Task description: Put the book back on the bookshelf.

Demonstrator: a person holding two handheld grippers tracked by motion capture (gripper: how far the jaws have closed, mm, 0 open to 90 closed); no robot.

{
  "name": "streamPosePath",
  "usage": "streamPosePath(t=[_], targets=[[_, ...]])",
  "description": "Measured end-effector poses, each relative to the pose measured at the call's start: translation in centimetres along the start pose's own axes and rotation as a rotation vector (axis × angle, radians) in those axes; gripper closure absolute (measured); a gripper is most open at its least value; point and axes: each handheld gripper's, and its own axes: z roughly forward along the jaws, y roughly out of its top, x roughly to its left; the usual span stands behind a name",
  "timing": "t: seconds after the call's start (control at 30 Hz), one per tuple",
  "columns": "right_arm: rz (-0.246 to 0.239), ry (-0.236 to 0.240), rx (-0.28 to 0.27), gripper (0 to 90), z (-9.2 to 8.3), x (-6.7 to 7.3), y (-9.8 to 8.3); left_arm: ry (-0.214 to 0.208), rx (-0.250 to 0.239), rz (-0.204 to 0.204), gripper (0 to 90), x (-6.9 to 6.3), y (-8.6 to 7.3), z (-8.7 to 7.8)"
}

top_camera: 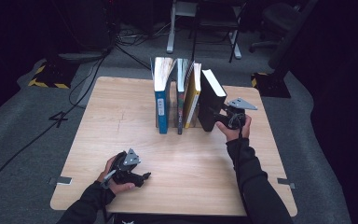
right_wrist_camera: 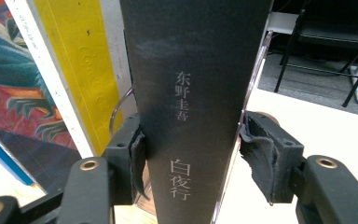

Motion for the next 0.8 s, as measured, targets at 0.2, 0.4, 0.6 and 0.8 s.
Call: streamPosePath(t=[0.2,0.4,0.6,0.8], targets=[[0.013,-0.006,0.002,45.3,-0.3,0.3,-0.2,0.0,0.0,0.0,17.0,0.0,0.0,0.0],[-0.003,0.0,0.013,45.4,-0.7,0.8,-0.3,-0.001,-0.002,-0.002,17.0,0.0,0.0,0.0],[-0.014,0.01,0.032,44.8,-1.2,1.4,-0.3,0.0,-0.002,-0.001,17.0,0.0,0.0,0.0],[-0.01,0.026,0.057,44.6,-1.8,1.6,-0.3,0.001,-0.005,0.0,17.0,0.0,0.0,0.0]])
